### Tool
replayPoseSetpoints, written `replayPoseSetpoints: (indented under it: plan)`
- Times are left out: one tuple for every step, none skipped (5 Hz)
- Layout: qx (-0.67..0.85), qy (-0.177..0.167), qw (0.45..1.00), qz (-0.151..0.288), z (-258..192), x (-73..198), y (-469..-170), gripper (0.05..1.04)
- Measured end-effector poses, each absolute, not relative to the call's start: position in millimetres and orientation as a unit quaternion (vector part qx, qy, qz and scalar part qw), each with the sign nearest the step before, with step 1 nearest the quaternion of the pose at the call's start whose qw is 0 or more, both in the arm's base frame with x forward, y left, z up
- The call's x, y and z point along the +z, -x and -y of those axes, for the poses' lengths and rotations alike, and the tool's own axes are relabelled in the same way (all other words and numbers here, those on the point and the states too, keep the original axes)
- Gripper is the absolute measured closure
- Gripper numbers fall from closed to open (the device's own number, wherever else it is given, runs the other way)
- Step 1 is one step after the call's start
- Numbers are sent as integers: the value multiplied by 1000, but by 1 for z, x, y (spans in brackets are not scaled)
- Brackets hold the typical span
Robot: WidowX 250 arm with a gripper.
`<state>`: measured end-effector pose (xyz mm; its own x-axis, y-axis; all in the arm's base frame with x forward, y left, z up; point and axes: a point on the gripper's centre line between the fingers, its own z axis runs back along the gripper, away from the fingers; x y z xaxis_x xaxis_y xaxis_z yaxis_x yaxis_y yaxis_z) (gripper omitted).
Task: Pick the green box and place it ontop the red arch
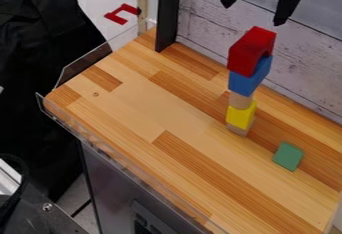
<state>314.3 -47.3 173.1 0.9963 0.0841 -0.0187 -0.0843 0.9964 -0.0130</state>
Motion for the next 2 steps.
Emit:
replayPoseSetpoints:
  plan:
    - [42,3,999,-29,48,161,-314,85]
    - [24,-7,999,-24,58,162,-314,85]
